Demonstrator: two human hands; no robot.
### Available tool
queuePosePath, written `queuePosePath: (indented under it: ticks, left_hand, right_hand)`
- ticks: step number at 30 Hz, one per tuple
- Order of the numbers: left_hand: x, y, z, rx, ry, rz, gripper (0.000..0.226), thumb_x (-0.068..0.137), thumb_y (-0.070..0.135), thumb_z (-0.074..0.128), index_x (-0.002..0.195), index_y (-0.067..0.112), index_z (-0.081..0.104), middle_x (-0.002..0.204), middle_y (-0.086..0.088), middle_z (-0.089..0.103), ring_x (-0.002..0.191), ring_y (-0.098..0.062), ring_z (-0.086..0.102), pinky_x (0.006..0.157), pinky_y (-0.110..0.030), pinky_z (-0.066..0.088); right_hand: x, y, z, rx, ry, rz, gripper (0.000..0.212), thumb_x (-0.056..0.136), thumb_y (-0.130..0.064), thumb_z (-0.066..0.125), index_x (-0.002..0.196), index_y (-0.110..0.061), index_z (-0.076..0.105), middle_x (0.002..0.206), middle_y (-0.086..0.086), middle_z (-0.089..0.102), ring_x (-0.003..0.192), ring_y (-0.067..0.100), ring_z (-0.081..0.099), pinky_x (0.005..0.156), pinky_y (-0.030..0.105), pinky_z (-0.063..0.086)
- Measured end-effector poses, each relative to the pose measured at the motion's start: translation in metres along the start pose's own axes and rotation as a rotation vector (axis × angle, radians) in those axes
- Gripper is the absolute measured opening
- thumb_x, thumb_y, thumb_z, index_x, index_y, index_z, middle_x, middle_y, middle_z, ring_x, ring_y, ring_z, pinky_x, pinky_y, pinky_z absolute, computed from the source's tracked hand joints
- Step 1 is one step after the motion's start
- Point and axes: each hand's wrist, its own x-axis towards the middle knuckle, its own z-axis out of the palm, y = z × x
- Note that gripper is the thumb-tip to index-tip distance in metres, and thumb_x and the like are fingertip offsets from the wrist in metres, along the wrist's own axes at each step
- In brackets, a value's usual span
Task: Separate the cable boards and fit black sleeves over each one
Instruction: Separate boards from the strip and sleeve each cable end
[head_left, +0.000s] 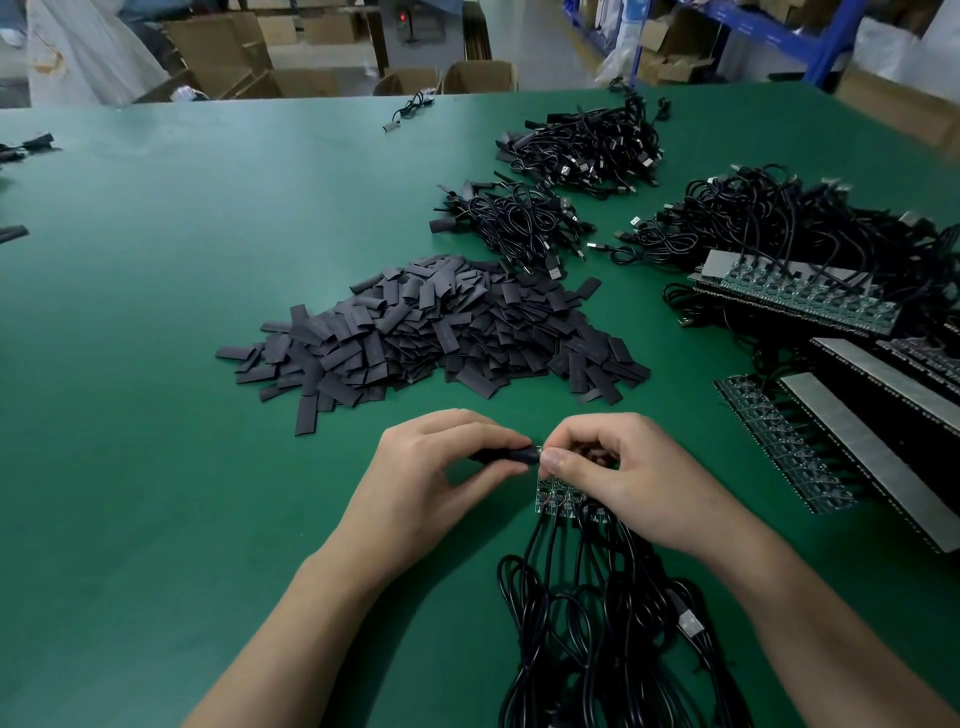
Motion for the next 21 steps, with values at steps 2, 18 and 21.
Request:
queuePosePath:
  ticks: [2, 18, 21]
  left_hand:
    - [-0.0001, -0.0011, 0.0001, -0.003, -0.001, 0.001, 0.015, 0.089, 0.020, 0.080, 0.102, 0.014, 0.080, 0.098, 0.010, 0.075, 0.089, -0.002, 0.070, 0.082, -0.027, 0.057]
    - [0.0023, 0.0071, 0.0018, 0.015, 0.307, -0.162, 0.025, 0.081, 0.023, 0.082, 0.104, 0.015, 0.080, 0.095, 0.010, 0.075, 0.082, -0.002, 0.069, 0.079, -0.014, 0.052]
    - [0.0021, 0.0085, 0.0039, 0.018, 0.303, -0.152, 0.023, 0.083, 0.022, 0.080, 0.105, 0.014, 0.081, 0.096, 0.009, 0.076, 0.082, -0.002, 0.069, 0.078, -0.013, 0.052]
  right_hand:
    - [0.0007, 0.0005, -0.0003, -0.001, 0.005, 0.001, 0.020, 0.099, -0.032, 0.067, 0.080, -0.034, 0.073, 0.067, -0.016, 0.063, 0.061, -0.002, 0.051, 0.061, 0.013, 0.041]
    - [0.0061, 0.0079, 0.0031, 0.357, -0.001, 0.041, 0.019, 0.094, -0.038, 0.064, 0.091, -0.029, 0.080, 0.073, -0.004, 0.070, 0.069, 0.008, 0.063, 0.069, 0.020, 0.051]
    - [0.0068, 0.0087, 0.0060, 0.377, 0.006, 0.040, 0.019, 0.093, -0.042, 0.066, 0.092, -0.029, 0.080, 0.074, -0.003, 0.071, 0.068, 0.008, 0.064, 0.069, 0.019, 0.052]
